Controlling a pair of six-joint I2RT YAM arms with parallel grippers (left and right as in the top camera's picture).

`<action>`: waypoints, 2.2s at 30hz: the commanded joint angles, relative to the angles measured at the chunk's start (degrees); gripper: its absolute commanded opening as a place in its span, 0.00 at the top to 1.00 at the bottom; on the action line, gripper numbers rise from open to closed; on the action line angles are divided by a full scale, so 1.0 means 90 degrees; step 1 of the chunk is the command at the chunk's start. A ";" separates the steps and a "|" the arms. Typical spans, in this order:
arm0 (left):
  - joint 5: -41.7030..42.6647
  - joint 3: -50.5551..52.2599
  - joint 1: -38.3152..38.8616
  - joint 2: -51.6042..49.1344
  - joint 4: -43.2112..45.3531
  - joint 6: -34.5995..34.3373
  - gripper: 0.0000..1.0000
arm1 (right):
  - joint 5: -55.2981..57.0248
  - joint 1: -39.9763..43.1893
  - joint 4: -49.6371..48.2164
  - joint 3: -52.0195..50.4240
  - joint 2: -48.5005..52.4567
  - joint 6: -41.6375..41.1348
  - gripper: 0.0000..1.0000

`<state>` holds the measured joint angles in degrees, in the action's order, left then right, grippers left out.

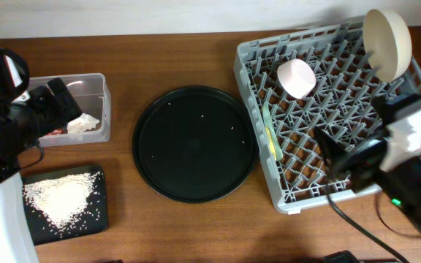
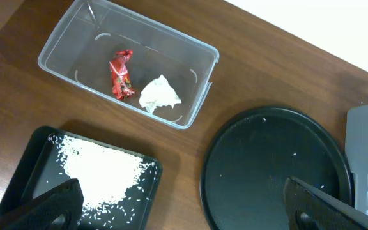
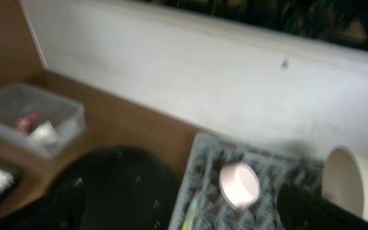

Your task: Sort waste into correct bins and load items into the dishwasher rack

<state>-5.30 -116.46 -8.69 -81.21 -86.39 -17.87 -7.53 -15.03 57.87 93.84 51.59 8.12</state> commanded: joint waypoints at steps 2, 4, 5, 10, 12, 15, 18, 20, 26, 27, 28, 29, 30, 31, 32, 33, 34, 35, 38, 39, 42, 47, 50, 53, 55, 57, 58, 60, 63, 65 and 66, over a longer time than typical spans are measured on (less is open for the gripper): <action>0.0066 -0.0017 0.0007 0.0075 -0.0007 -0.0083 0.01 | 0.0415 0.0138 -0.2098 -0.3254 -0.0624 0.0597 0.02; 0.0066 -0.0017 0.0007 0.0075 -0.0007 -0.0083 0.01 | 0.0389 0.0177 -0.3599 -0.5027 -0.1175 0.0593 0.02; 0.0066 -0.0017 0.0007 0.0075 -0.0007 -0.0083 0.01 | 0.0355 0.0177 -0.4148 -0.5612 -0.1379 0.0568 0.02; 0.0066 -0.0017 0.0007 0.0075 -0.0007 -0.0083 0.01 | -0.0124 0.0180 -0.6348 -0.8187 -0.2688 0.0561 0.02; 0.0066 -0.0017 0.0007 0.0075 -0.0007 -0.0083 0.01 | -0.0117 0.0180 -0.6479 -0.8801 -0.3242 0.0549 0.02; 0.0066 -0.0017 0.0007 0.0075 -0.0007 -0.0083 0.01 | -0.0036 0.0180 -0.6458 -0.9413 -0.3983 0.0554 0.02; 0.0066 -0.0017 0.0007 0.0075 -0.0007 -0.0083 0.01 | 0.0051 0.0236 -0.6256 -0.9894 -0.4949 0.0549 0.02; 0.0066 -0.0017 0.0007 0.0075 -0.0007 -0.0083 0.01 | 0.0046 0.0299 -0.6115 -1.0086 -0.5438 0.0549 0.02; 0.0066 -0.0017 0.0007 0.0075 -0.0007 -0.0083 0.01 | 0.0005 0.0423 -0.6025 -1.0392 -0.5627 0.0551 0.02; 0.0066 -0.0017 0.0007 0.0075 -0.0007 -0.0083 0.01 | 0.0010 0.0423 -0.6025 -1.0392 -0.5627 0.0551 0.02; 0.0066 -0.0017 0.0007 0.0075 -0.0007 -0.0083 0.01 | 0.0007 0.0423 -0.6023 -1.0392 -0.5627 0.0551 0.02; 0.0066 -0.0017 0.0007 0.0075 -0.0007 -0.0083 0.01 | 0.0007 0.0423 -0.6023 -1.0392 -0.5627 0.0551 0.02; 0.0066 -0.0017 0.0007 0.0075 -0.0007 -0.0083 0.01 | 0.0007 0.0423 -0.6023 -1.0392 -0.5627 0.0551 0.02; 0.0066 -0.0017 0.0007 0.0075 -0.0007 -0.0080 0.01 | 0.0007 0.0423 -0.6023 -1.0392 -0.5627 0.0551 0.02; 0.0066 -0.0017 0.0007 0.0075 -0.0007 -0.0083 0.01 | 0.0007 0.0423 -0.6023 -1.0392 -0.5627 0.0551 0.02; 0.0066 -0.0017 0.0007 0.0075 -0.0007 -0.0083 0.01 | 0.0007 0.0423 -0.6023 -1.0392 -0.5627 0.0551 0.02; 0.0066 -0.0017 0.0007 0.0075 -0.0007 -0.0083 0.01 | 0.0007 0.0423 -0.6023 -1.0392 -0.5627 0.0551 0.02; 0.0066 -0.0017 0.0007 0.0075 -0.0007 -0.0083 0.01 | 0.0007 0.0423 -0.6023 -1.0392 -0.5627 0.0551 0.02; 0.0066 -0.0017 0.0007 0.0075 -0.0007 -0.0083 0.01 | 0.0007 0.0423 -0.6023 -1.0392 -0.5627 0.0551 0.02; 0.0066 -0.0017 0.0007 0.0075 -0.0007 -0.0083 0.01 | 0.0007 0.0423 -0.6023 -1.0392 -0.5627 0.0551 0.02; 0.0066 -0.0017 0.0007 0.0075 -0.0007 -0.0083 0.01 | 0.0007 0.0423 -0.6023 -1.0392 -0.5627 0.0551 0.02; 0.0066 -0.0017 0.0007 0.0075 -0.0007 -0.0083 0.01 | 0.0007 0.0423 -0.6023 -1.0392 -0.5627 0.0551 0.02; 0.0066 -0.0017 0.0007 0.0075 -0.0007 -0.0080 0.01 | 0.0007 0.0423 -0.6023 -1.0392 -0.5627 0.0551 0.02; -0.0124 -0.0005 0.0034 0.0104 -0.0296 -0.0066 0.01 | 0.0007 0.0423 -0.6023 -1.0392 -0.5627 0.0551 0.02; -0.0206 0.0194 0.0170 0.0291 0.0376 -0.0080 0.01 | 0.0007 0.0423 -0.6023 -1.0392 -0.5627 0.0551 0.02; -0.0219 0.0614 0.0357 0.0580 0.1406 -0.0049 0.01 | 0.0007 0.0423 -0.6023 -1.0392 -0.5627 0.0551 0.02; -0.0219 0.0933 0.0466 0.0772 0.1945 0.0032 0.01 | 0.0007 0.0423 -0.6023 -1.0392 -0.5627 0.0551 0.02; -0.0214 0.1984 0.0707 0.1341 0.3198 0.0454 0.01 | 0.0007 0.0423 -0.6023 -1.0392 -0.5627 0.0551 0.02; 0.0182 0.3354 0.0758 0.2038 0.4483 0.0976 0.01 | 0.0007 0.0423 -0.6023 -1.0392 -0.5627 0.0551 0.02; 0.0454 0.4262 0.0753 0.2535 0.5197 0.1319 0.01 | 0.0007 0.0423 -0.6023 -1.0392 -0.5627 0.0551 0.02; 0.0576 0.4794 0.0753 0.2839 0.5571 0.1520 0.01 | 0.0007 0.0423 -0.6023 -1.0392 -0.5627 0.0551 0.02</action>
<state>-4.64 -84.73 -2.04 -62.15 -42.37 -11.94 -7.35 -11.70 3.60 0.73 1.39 12.88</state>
